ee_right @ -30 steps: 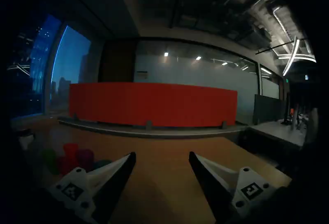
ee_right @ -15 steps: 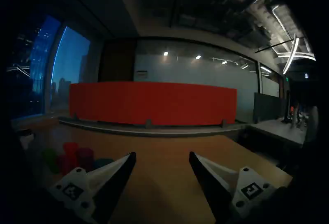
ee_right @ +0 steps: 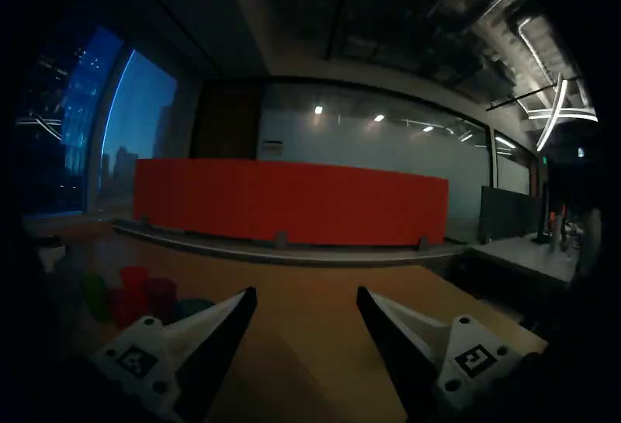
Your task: Pour water
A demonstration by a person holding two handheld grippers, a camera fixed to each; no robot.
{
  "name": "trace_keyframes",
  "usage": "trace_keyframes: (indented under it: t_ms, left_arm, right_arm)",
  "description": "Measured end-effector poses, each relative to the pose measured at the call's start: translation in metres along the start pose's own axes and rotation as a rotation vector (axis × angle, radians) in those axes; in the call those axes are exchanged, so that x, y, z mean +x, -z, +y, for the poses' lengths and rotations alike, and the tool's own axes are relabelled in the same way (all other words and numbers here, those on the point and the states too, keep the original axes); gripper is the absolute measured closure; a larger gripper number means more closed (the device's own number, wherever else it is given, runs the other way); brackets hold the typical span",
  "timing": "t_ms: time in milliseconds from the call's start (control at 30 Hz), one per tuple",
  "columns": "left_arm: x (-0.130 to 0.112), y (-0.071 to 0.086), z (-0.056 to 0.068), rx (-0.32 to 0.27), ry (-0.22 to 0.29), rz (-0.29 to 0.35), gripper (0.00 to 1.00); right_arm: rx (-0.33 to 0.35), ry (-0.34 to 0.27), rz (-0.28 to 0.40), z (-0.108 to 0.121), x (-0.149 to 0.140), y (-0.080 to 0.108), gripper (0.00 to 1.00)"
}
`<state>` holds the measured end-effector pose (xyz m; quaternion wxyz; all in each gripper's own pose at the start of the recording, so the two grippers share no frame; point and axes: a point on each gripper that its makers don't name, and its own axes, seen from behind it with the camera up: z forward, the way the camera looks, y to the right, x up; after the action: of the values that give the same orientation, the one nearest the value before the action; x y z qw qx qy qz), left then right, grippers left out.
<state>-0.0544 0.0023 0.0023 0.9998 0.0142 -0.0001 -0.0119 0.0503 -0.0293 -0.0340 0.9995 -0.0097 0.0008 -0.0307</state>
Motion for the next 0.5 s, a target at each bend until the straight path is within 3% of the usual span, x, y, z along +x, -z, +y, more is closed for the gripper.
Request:
trace_keyframes:
  t_ms: [267, 500]
  left_arm:
    - [0.0, 0.0, 0.0, 0.0, 0.0, 0.0, 0.09]
    - [0.0, 0.0, 0.0, 0.0, 0.0, 0.0, 0.09]
  right_arm:
    - [-0.001, 0.001, 0.016, 0.004, -0.007, -0.004, 0.0]
    - [0.026, -0.033, 0.046, -0.001, -0.011, -0.011, 0.0]
